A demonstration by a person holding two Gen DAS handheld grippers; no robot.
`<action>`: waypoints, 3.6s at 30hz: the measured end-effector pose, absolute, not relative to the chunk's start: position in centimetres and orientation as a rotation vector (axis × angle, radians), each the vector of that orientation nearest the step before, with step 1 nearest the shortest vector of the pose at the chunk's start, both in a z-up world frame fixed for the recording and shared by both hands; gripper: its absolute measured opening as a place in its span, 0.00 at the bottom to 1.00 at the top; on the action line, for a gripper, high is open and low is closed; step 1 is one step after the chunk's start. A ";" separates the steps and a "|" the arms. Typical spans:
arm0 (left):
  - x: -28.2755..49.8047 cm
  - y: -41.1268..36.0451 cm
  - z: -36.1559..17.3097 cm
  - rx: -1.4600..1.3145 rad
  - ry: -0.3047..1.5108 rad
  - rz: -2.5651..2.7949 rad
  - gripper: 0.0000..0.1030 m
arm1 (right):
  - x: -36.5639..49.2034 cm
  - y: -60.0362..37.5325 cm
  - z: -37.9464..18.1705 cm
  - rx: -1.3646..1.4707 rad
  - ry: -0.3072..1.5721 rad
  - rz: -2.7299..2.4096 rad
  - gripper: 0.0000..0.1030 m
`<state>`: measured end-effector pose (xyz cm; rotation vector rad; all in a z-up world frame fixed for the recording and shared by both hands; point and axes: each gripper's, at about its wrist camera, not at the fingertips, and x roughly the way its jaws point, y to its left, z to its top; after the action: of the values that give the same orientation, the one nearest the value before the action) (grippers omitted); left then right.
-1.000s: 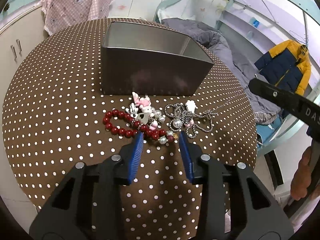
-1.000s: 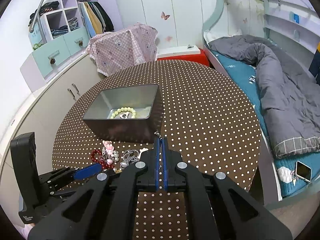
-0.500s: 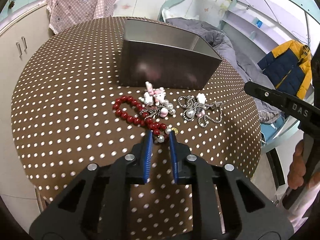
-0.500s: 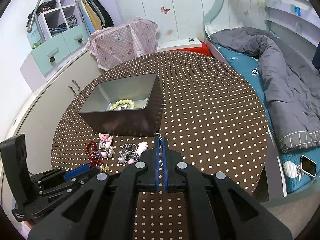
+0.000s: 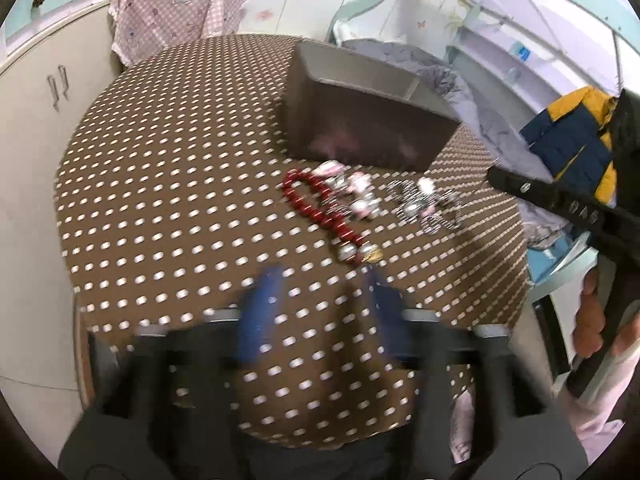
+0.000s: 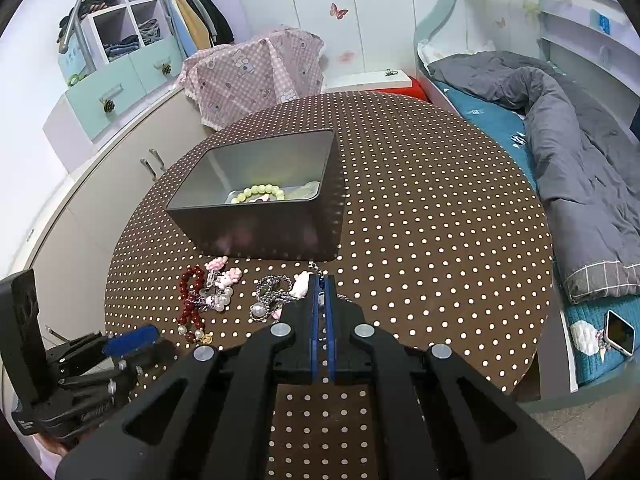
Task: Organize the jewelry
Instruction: 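Grasp the red bead strand with the left tool while the right tool holds the chain, then lift both tools and carry the chain and red beads above the grey tin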
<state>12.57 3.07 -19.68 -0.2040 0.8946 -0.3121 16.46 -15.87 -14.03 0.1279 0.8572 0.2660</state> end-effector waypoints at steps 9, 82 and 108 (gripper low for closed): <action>14.7 0.1 -20.0 -0.099 0.881 -0.237 0.25 | 16.2 -15.7 -14.6 0.116 0.874 0.266 0.02; 17.3 1.7 0.2 -0.021 0.467 -0.366 0.08 | 18.7 -14.4 6.9 -0.082 0.394 0.305 0.01; 24.1 1.0 -0.5 -0.057 0.543 -0.376 0.08 | 23.6 -13.6 7.7 -0.057 0.435 0.371 0.01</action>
<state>24.06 0.98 -0.46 -0.0571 0.5430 -0.3763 23.55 -13.62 7.71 -0.0573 0.4346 0.3709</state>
